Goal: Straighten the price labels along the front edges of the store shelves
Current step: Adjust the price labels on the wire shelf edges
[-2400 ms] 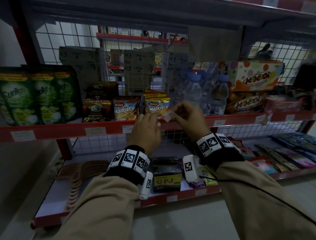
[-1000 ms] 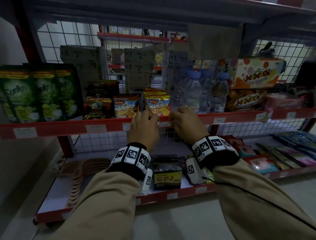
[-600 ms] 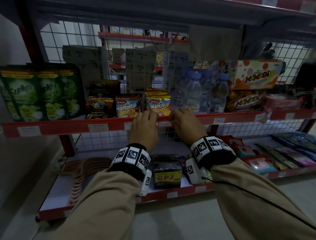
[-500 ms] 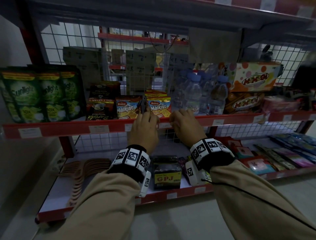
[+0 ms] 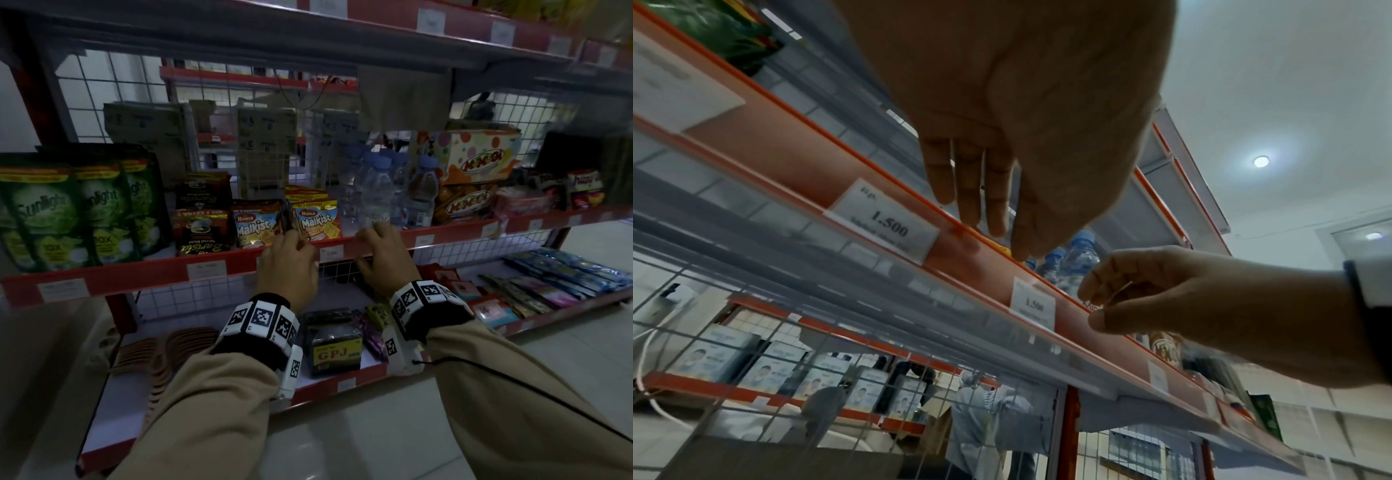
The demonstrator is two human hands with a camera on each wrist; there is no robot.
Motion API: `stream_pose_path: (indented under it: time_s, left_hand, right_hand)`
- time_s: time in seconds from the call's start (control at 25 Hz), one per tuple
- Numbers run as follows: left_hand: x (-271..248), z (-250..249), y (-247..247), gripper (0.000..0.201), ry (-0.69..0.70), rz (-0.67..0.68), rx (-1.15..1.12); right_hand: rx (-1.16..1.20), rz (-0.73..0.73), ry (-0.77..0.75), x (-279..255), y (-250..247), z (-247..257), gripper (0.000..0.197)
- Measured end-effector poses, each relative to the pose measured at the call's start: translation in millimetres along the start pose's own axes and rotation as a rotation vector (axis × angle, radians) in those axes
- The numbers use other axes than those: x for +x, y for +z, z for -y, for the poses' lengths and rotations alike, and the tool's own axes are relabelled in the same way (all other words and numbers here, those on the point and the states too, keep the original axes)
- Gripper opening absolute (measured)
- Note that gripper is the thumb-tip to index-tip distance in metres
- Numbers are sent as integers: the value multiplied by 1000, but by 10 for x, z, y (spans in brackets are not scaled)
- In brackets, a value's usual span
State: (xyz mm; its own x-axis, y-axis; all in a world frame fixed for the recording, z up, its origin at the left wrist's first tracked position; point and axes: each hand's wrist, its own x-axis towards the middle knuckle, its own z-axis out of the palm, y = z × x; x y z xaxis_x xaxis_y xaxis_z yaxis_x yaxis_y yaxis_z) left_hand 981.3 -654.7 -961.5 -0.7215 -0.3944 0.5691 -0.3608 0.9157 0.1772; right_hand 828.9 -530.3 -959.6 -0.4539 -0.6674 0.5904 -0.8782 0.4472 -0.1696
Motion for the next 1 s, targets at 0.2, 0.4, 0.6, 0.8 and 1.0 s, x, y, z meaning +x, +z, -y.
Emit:
stream_pose_path:
  time_s: [0.2, 0.4, 0.6, 0.8, 1.0]
  left_hand:
    - [-57, -162, 88, 27, 86, 31, 5]
    - [112, -636, 309, 29, 136, 38, -22]
    - [386, -1113, 608, 29, 117, -20, 42]
    - [636, -1465, 891, 41, 13, -43, 142]
    - [753, -1697, 1113, 35, -30, -81, 250]
  right_hand:
    - [-10, -65, 105, -187, -22, -209, 17]
    - [63, -63, 189, -444, -67, -724, 18]
    - [65, -102, 132, -271, -202, -1373, 24]
    - [6, -27, -60, -114, -187, -1669, 38]
    - [-52, -96, -213, -88, -100, -1873, 42]
